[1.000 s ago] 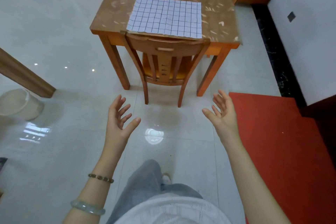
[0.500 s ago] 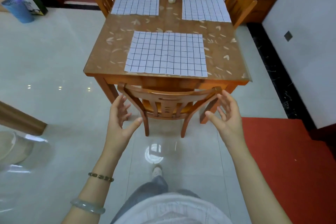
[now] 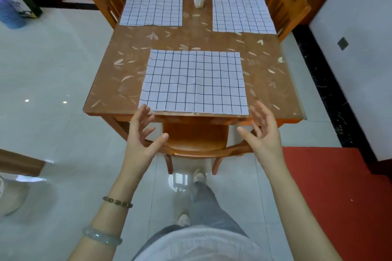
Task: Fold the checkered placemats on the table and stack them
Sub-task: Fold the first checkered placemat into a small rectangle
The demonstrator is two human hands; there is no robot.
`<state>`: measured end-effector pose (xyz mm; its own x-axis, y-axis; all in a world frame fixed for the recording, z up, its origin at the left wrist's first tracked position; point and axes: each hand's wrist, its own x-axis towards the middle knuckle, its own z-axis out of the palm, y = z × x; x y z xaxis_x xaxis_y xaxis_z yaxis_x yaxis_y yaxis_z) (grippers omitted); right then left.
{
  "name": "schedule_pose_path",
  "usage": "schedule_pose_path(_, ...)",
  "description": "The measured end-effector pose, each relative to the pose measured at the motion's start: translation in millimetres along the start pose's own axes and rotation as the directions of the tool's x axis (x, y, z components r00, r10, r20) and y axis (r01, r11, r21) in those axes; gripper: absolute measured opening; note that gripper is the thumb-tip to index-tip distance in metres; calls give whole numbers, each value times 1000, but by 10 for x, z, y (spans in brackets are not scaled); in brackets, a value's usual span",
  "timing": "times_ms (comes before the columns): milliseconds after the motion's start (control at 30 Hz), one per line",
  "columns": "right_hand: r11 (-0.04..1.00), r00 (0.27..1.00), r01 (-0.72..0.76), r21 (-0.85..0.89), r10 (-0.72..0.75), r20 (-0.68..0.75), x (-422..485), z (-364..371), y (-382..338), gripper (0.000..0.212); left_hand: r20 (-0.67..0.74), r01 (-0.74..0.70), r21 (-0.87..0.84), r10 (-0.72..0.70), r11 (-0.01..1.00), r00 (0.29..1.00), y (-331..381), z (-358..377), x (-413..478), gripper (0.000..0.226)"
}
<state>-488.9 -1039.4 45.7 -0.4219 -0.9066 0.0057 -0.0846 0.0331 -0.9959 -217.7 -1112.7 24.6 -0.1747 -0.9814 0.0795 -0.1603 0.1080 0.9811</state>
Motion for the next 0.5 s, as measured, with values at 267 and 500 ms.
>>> schedule_pose_path(267,999,997,-42,9,41,59,996,31,114,69,14,22,5,-22,1000,1000,-35,404,884,76)
schedule_pose_path(500,996,989,-86,-38,90,119,1596,75,189,70,10,81,22,-81,996,997,-171,533,1391,77)
